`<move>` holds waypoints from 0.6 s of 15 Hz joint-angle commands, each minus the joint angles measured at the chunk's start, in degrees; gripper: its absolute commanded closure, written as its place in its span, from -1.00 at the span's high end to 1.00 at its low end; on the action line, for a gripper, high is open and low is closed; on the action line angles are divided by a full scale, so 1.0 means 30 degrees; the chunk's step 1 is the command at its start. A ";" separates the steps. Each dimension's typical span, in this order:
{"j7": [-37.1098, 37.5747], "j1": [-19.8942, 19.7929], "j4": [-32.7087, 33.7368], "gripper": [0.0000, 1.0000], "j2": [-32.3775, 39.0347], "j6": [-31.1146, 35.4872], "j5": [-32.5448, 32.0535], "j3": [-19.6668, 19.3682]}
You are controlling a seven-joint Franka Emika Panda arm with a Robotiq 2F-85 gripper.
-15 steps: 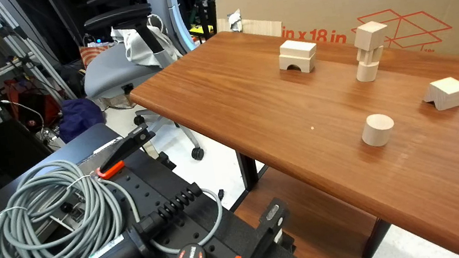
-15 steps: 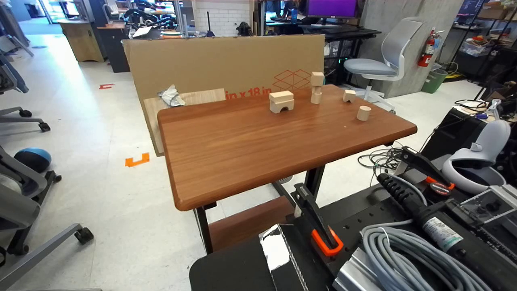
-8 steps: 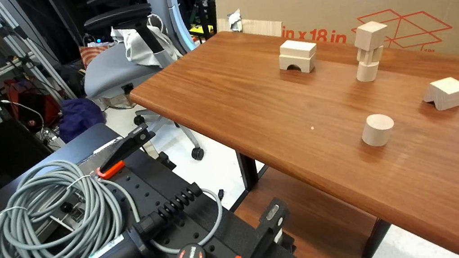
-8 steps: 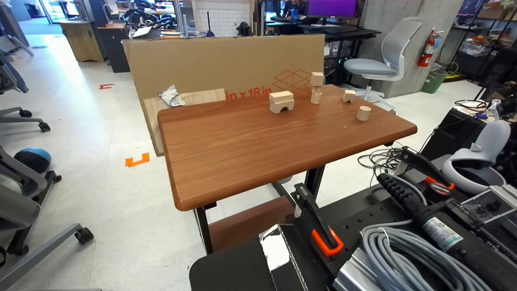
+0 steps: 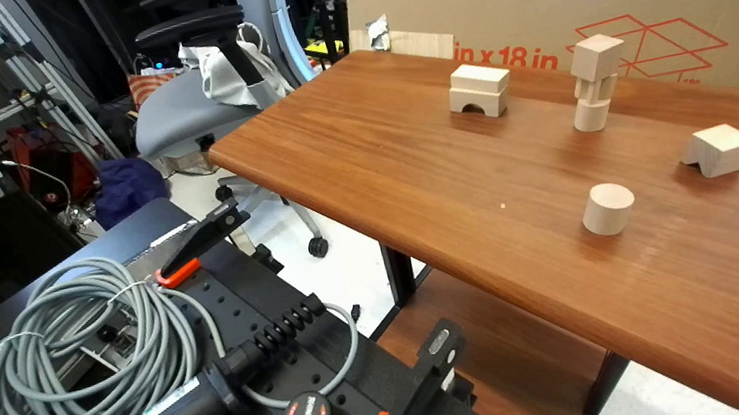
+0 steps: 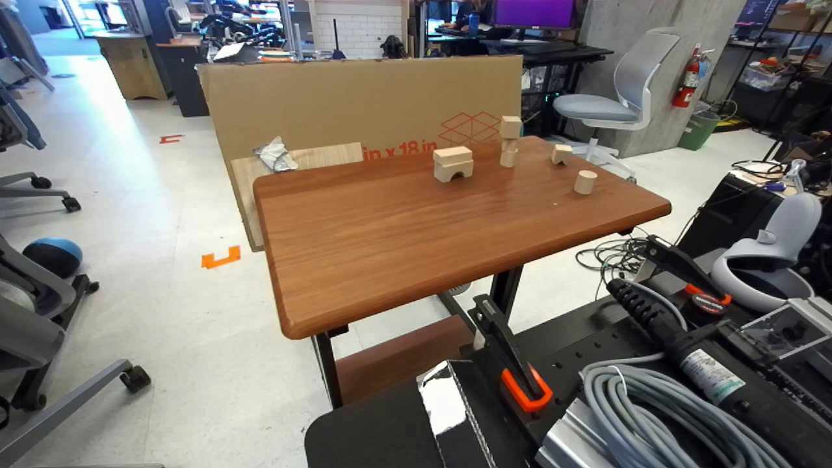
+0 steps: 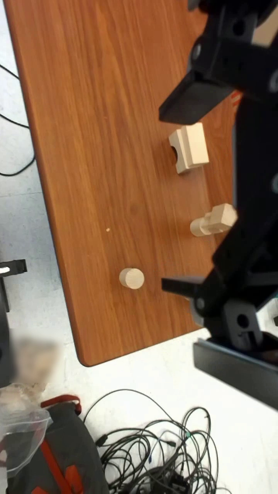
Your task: Pick up the block on the back right side of the table and place it on top of the stack on the left
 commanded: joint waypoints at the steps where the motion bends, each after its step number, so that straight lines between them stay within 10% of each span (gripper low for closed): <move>1: -0.0887 -0.0597 0.1331 1.00 0.1893 0.1237 0.0373 -0.0757; 9: -0.4066 -0.1949 0.4181 1.00 0.5451 0.1359 0.3328 -0.1927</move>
